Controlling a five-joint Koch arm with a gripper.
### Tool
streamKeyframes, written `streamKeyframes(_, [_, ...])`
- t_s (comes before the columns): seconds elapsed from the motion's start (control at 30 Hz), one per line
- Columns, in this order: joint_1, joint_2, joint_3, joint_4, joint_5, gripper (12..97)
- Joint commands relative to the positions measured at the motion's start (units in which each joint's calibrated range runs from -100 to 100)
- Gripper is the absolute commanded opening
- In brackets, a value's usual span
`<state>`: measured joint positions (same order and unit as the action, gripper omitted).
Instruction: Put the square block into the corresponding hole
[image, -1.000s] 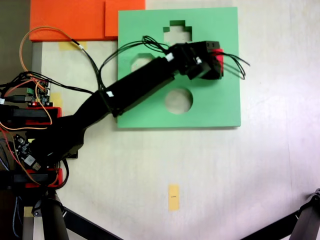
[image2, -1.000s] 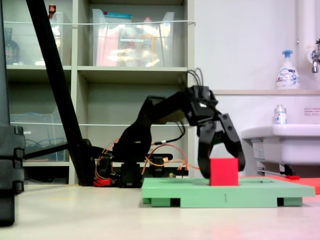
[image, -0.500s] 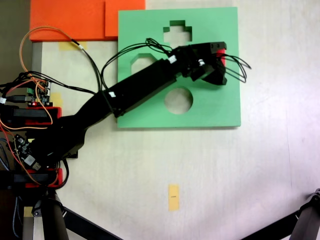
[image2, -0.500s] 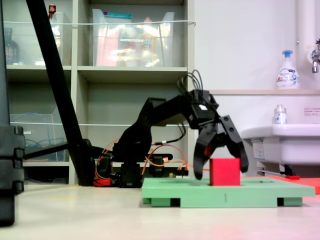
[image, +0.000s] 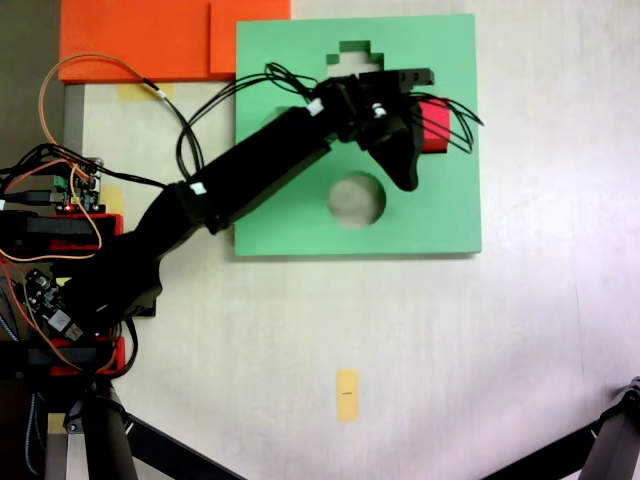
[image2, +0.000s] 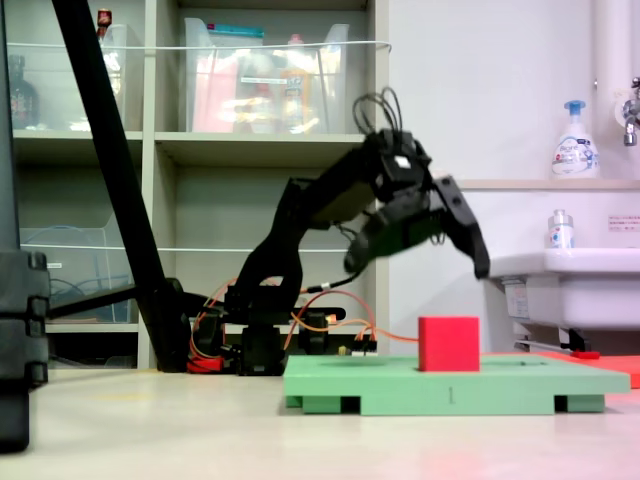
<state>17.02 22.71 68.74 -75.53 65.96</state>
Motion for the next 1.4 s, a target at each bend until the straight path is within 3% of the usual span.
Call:
streamKeyframes(0.0, [0.44,-12.23,1.55,-2.23,-3.61,95.0])
streamKeyframes(0.07, [0.34,-20.33,1.55,-6.85,-9.87,93.9])
streamKeyframes(0.17, [-0.49,-33.18,1.55,-15.33,-22.95,74.4])
streamKeyframes(0.27, [-0.93,-43.10,1.35,-23.03,-32.97,73.4])
streamKeyframes(0.4, [-3.27,-53.30,1.15,-24.47,-37.22,73.0])
streamKeyframes(0.5, [-7.52,-61.26,1.15,-24.47,-41.42,57.5])
streamKeyframes(0.63, [-12.55,-64.05,0.85,-24.47,-50.21,57.2])
streamKeyframes(0.97, [-14.16,-77.88,-19.59,-13.59,-50.65,55.6])
streamKeyframes(1.07, [-15.19,-94.36,-48.60,10.96,-53.43,53.2])
streamKeyframes(1.13, [-15.68,-109.16,-78.51,44.09,-56.12,50.5])
streamKeyframes(1.23, [-15.92,-115.03,-107.52,82.51,-57.92,46.6])
streamKeyframes(1.37, [-16.46,-120.61,-126.97,87.80,-62.08,47.0])
